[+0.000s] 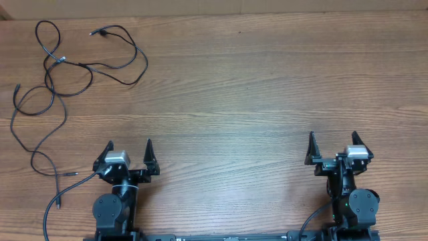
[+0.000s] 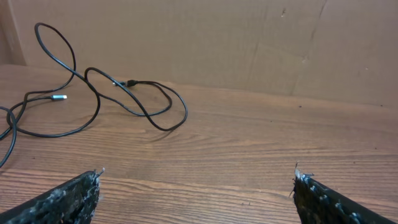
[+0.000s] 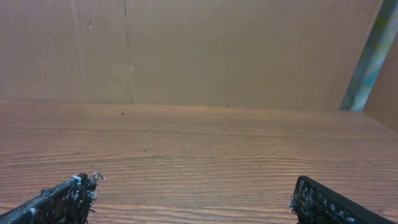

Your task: Untangle cables

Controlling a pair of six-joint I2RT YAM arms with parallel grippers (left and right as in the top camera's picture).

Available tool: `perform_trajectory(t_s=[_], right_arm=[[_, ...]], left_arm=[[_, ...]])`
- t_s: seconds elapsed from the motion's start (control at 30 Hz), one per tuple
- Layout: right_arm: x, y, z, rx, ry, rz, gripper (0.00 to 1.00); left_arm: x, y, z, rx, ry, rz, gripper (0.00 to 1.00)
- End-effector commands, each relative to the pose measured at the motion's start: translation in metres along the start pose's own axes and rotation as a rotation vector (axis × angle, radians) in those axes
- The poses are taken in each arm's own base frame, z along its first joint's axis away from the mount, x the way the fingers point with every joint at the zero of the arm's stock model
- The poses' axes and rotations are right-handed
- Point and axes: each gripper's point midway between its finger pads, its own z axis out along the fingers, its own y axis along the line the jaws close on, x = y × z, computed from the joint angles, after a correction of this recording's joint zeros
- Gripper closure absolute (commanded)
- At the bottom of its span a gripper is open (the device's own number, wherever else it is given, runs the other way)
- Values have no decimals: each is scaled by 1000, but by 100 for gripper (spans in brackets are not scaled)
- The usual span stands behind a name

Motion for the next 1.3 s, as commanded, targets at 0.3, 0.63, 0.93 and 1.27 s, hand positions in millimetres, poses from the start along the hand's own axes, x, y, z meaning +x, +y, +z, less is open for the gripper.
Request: perform_trajectory(t_s=[0.3, 0.63, 0.93, 1.27], right_arm=[[3, 1, 0, -3, -2, 7, 0], [3, 1, 0, -3, -1, 7, 0], [3, 12, 0, -62, -2, 7, 0], [3, 11, 0, -58, 1, 62, 0]], left_arm=[[0, 1, 0, -1, -5, 15, 1], [0, 1, 0, -1, -5, 14, 0], [0, 1, 0, -1, -5, 14, 0], [0, 1, 0, -1, -5, 14, 1]])
